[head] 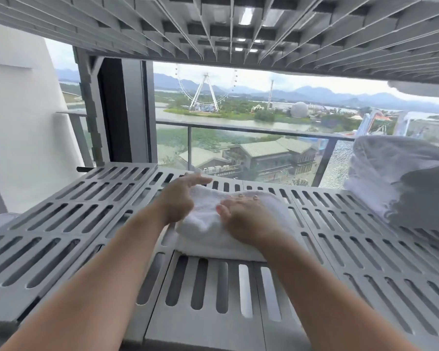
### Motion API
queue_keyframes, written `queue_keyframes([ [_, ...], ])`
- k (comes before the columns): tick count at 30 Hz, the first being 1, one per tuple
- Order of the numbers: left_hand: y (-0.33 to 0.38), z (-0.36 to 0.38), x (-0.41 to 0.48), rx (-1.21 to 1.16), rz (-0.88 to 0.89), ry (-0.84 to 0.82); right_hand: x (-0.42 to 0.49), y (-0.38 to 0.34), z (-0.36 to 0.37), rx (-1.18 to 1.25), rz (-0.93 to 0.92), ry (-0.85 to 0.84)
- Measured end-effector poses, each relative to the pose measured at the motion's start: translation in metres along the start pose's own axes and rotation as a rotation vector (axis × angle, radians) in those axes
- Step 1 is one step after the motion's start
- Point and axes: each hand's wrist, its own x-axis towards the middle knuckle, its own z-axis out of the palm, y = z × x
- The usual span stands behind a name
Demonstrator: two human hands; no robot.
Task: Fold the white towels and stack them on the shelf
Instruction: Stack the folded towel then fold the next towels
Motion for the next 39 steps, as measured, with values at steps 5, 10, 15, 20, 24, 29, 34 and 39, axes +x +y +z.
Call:
queue_keyframes([
  [5,0.027,0.009,0.012,0.429,-0.069,-0.204,-0.012,0.004,0.016,-0.052,-0.073,-0.008],
  [10,0.023,0.041,-0.003,0.648,-0.069,-0.214,-0.028,0.037,0.007,0.002,-0.160,0.044],
  [15,0.021,0.064,-0.034,0.613,-0.089,-0.199,-0.050,0.049,-0.006,0.070,-0.006,0.147],
  [20,0.033,0.072,-0.050,0.651,-0.120,-0.151,-0.094,0.019,-0.007,0.097,0.001,0.484],
  [24,0.039,0.062,-0.045,0.688,-0.116,-0.161,-0.118,0.012,-0.004,0.031,-0.121,0.302],
  [29,0.049,0.053,-0.024,0.813,-0.098,-0.045,-0.135,0.012,-0.006,0.017,-0.049,0.277],
  [34,0.036,0.056,-0.002,0.710,-0.104,-0.050,-0.139,0.010,0.000,-0.010,0.163,0.349],
  [39,0.020,0.052,0.016,0.534,-0.091,-0.167,-0.134,0.014,0.006,0.043,0.385,0.356],
])
